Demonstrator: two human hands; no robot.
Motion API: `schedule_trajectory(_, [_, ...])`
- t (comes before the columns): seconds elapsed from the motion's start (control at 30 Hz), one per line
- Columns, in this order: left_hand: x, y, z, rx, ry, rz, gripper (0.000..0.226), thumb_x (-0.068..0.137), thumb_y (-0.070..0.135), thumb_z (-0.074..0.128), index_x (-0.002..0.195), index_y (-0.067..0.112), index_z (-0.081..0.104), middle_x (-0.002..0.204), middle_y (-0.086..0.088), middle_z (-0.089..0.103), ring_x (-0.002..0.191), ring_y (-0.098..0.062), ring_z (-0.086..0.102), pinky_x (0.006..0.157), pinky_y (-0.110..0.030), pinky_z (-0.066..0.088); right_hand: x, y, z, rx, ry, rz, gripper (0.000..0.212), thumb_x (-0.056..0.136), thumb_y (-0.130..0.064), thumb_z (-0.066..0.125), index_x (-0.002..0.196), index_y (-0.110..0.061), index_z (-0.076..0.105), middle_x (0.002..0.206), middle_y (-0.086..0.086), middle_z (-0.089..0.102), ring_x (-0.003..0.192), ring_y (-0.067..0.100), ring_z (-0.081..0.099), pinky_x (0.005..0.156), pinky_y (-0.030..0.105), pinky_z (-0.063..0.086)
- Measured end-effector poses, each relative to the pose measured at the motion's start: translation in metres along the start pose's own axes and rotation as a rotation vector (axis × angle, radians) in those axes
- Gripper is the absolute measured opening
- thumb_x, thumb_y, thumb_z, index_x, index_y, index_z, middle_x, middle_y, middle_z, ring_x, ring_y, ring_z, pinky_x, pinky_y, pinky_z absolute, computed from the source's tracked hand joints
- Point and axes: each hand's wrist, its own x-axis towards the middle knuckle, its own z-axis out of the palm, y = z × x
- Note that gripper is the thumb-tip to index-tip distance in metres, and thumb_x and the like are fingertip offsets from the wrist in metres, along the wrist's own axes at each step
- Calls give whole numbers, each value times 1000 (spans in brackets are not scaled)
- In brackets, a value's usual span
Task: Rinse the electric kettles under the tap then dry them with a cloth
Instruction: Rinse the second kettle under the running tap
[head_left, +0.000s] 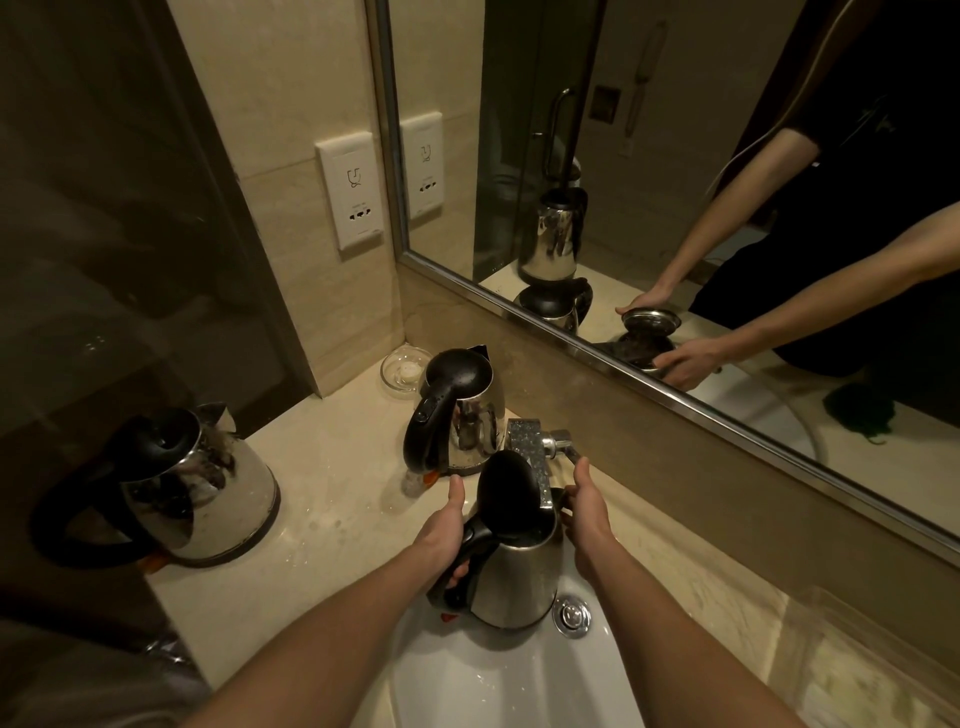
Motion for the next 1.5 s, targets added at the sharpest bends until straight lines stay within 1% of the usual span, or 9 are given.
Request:
schedule_trajectory(0.3, [2, -1, 1, 22, -11, 1, 88, 87, 83, 7, 71, 10, 53, 44, -4, 45, 37, -15, 43, 49, -27, 40, 0, 0, 0, -7, -1, -8, 72, 99, -63, 31, 147, -11, 41, 144, 16, 50, 133, 34, 45, 113, 46, 29])
schedule_trajectory(0.47, [4, 0, 0, 34, -31, -1, 103, 89, 82, 7, 110, -1, 64, 43, -4, 44, 36, -15, 43, 46, -25, 40, 1, 1, 0, 7, 1, -6, 79, 96, -68, 32, 149, -10, 39, 148, 16, 47, 137, 34, 41, 117, 48, 28])
schedule_trajectory(0.6, [2, 1, 1, 24, -6, 9, 84, 87, 82, 7, 74, 11, 51, 45, -4, 45, 37, -15, 43, 47, -25, 40, 2, 0, -1, 4, -5, -4, 77, 97, -66, 31, 149, -9, 39, 146, 17, 48, 136, 34, 42, 115, 46, 27])
schedule_trajectory(0.73, [3, 1, 1, 14, -5, -4, 85, 88, 83, 8, 78, 11, 52, 46, -4, 46, 38, -15, 45, 48, -25, 41, 2, -1, -1, 6, -2, -6, 74, 98, -64, 31, 148, -9, 41, 142, 17, 51, 132, 34, 46, 112, 45, 30])
schedule_trajectory(0.87, [4, 2, 2, 14, 3, 0, 84, 87, 83, 8, 73, 12, 50, 48, -5, 47, 40, -16, 45, 49, -26, 41, 2, -1, -2, 13, -1, -12, 72, 100, -61, 31, 142, -5, 46, 130, 15, 57, 110, 28, 51, 98, 38, 35])
schedule_trajectory(1.03, [2, 0, 2, 12, -6, 9, 83, 88, 82, 8, 70, 12, 49, 48, -5, 46, 40, -16, 44, 48, -26, 40, 1, 0, -2, -10, -3, 7, 79, 97, -66, 31, 147, -5, 41, 144, 17, 51, 129, 33, 46, 109, 44, 31])
schedule_trajectory(1.2, [2, 1, 2, 20, -13, 11, 85, 88, 82, 7, 73, 10, 51, 48, -5, 45, 40, -16, 44, 48, -25, 40, 1, 0, -2, -2, -12, 6, 78, 98, -64, 31, 147, -4, 39, 145, 17, 49, 134, 34, 44, 108, 42, 31])
schedule_trajectory(1.33, [3, 1, 0, 23, -31, 11, 95, 88, 83, 8, 98, 3, 59, 48, -5, 44, 40, -16, 43, 47, -25, 40, 2, 1, -2, 1, -14, -2, 78, 98, -65, 30, 149, -6, 37, 146, 17, 48, 135, 34, 43, 111, 44, 30])
schedule_trajectory(1.5, [0, 2, 1, 23, -29, 26, 86, 87, 83, 7, 69, 10, 50, 47, -5, 43, 39, -17, 41, 48, -27, 39, 2, -1, -1, 3, -9, -7, 75, 98, -65, 30, 150, -11, 37, 147, 16, 48, 135, 34, 43, 112, 45, 29])
